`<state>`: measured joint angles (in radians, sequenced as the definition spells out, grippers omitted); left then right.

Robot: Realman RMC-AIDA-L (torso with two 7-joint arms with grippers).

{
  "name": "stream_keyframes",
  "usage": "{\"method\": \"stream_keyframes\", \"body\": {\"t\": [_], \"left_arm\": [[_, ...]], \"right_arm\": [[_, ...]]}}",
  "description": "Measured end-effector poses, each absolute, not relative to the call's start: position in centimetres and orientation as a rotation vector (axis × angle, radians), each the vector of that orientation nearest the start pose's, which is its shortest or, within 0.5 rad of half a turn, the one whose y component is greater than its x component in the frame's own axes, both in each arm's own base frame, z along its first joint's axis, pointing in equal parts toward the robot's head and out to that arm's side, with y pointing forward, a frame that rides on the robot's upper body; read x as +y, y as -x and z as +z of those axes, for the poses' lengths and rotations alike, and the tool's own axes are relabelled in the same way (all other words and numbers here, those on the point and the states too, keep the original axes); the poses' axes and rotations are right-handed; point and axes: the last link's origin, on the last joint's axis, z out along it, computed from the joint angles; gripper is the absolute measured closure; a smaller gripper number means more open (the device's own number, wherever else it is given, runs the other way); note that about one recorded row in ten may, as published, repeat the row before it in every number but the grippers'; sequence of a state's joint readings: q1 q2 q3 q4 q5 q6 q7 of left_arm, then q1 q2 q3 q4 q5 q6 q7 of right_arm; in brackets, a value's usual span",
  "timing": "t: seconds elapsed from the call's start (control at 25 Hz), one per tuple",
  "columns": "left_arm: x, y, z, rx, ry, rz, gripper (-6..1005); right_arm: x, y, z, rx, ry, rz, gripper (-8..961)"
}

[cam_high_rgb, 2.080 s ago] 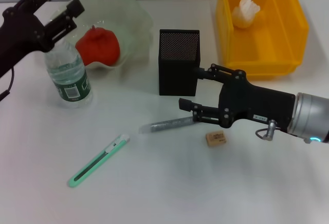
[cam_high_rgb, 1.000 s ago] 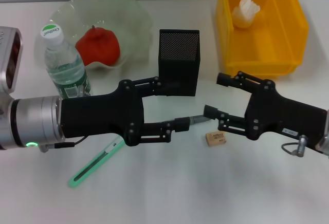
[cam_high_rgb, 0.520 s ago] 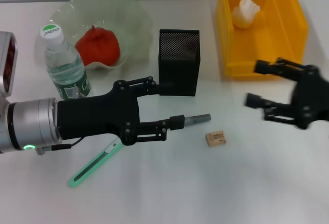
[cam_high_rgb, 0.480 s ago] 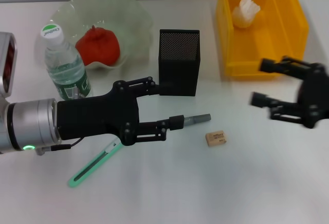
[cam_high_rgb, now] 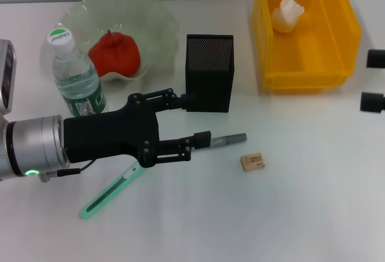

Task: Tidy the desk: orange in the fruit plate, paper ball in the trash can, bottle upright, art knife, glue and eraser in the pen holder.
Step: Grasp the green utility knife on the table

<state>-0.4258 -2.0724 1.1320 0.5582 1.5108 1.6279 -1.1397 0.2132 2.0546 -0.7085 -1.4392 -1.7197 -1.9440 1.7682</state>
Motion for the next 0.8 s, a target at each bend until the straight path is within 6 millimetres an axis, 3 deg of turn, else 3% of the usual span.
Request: {"method": "stream_keyframes", "body": {"t": [0.16,0.2,0.48,0.8], "left_arm": [[28.7,23.4,-3.4,-0.366,2.802,-1.064,242],[28.7,23.5,-3.4,-0.367,2.801,-1.064,242],[28.6,23.8,-3.7,-0.377,2.790,-1.052,242],[28.1,24.4,-3.8,-0.397,2.783,-1.046,243]], "right_arm": [[26.1,-21.4,14.0,0.517,2.715,0.556,185],[26.9,-20.6,14.4,0.600,2.721,0.451,185],[28.4,-18.5,14.2,0.697,2.789,0.184,185],[30.1,-15.2,11.7,0.403,2.947,-0.169,185]]}}
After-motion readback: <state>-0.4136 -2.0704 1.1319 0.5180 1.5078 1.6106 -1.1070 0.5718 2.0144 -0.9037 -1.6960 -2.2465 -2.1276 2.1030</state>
